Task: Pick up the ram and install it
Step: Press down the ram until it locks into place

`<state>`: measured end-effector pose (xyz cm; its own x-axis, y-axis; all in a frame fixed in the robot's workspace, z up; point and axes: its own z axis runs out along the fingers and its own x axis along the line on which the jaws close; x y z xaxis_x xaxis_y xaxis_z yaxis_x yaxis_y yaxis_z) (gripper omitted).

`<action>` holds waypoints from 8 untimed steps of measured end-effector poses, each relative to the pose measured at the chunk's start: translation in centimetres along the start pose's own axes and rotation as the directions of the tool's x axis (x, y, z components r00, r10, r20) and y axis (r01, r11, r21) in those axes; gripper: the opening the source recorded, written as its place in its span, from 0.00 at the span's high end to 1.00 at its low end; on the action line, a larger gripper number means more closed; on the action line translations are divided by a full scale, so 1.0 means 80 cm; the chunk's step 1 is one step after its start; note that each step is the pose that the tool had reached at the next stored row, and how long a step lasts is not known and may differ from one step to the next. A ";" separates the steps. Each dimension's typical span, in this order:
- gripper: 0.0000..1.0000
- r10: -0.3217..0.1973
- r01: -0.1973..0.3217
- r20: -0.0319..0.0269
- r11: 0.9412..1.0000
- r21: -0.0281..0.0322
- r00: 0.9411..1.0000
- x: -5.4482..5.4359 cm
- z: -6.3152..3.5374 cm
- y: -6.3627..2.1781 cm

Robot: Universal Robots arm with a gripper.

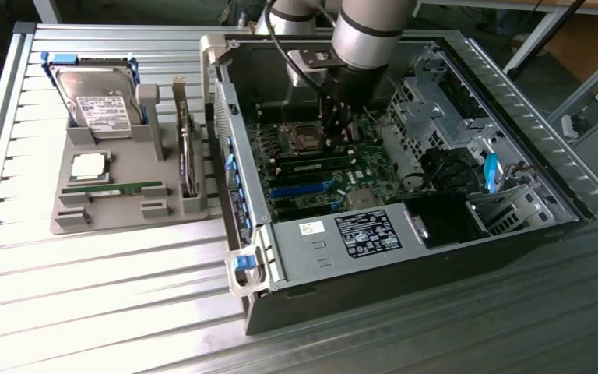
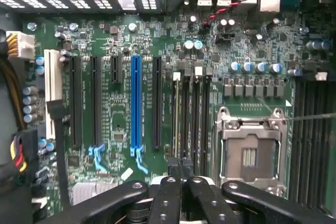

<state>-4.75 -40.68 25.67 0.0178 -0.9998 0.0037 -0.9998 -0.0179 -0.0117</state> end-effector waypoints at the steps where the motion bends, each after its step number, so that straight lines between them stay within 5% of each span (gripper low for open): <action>1: 0.91 0.000 0.000 0.000 1.000 0.000 1.000 0.000 -0.005 -0.005; 8: 0.91 0.000 0.000 0.000 1.000 0.000 1.000 0.001 -0.043 -0.035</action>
<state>-2.02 -40.68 29.17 0.0177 -0.9998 0.0038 -0.9998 -0.0178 -0.0116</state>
